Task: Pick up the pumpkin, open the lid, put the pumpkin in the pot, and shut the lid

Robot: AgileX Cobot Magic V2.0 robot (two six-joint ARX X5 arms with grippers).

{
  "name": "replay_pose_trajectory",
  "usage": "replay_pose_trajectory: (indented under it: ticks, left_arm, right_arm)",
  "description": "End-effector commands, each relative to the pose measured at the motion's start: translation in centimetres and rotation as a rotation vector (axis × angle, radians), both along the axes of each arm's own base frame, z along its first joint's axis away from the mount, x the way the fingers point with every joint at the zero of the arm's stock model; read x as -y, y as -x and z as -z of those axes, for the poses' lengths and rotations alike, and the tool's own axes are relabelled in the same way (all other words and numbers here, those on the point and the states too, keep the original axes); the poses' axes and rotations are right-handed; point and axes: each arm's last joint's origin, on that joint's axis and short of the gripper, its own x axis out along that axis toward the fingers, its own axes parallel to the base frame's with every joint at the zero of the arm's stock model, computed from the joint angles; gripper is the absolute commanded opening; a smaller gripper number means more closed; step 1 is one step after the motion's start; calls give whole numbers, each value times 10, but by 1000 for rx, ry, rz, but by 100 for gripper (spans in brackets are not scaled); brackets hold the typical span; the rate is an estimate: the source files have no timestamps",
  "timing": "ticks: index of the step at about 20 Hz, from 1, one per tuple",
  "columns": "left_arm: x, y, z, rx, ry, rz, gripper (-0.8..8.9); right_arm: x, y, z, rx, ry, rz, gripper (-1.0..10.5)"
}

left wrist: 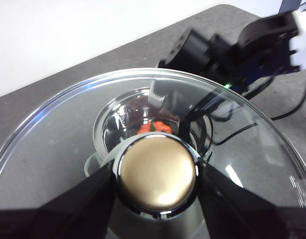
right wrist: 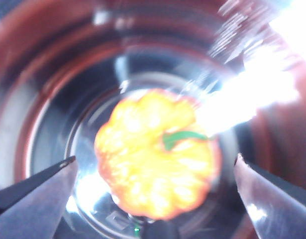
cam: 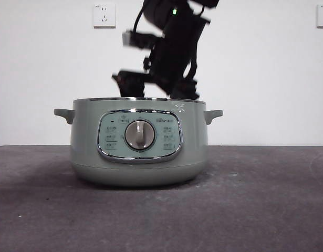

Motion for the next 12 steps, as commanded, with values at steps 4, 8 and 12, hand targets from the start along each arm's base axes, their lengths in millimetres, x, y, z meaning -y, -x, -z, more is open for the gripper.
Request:
replay_pose_trajectory:
  ticks: [4, 8, 12]
  left_arm:
    - [15, -30, -7, 69, 29, 35, -9]
    - [37, -74, 4, 43, 40, 83, -9]
    - [60, -121, 25, 8, 38, 109, -9]
  right_arm:
    - [65, 65, -129, 234, -64, 249, 566]
    - [122, 136, -196, 337, -203, 305, 564]
    - [164, 193, -224, 382, -292, 287, 564]
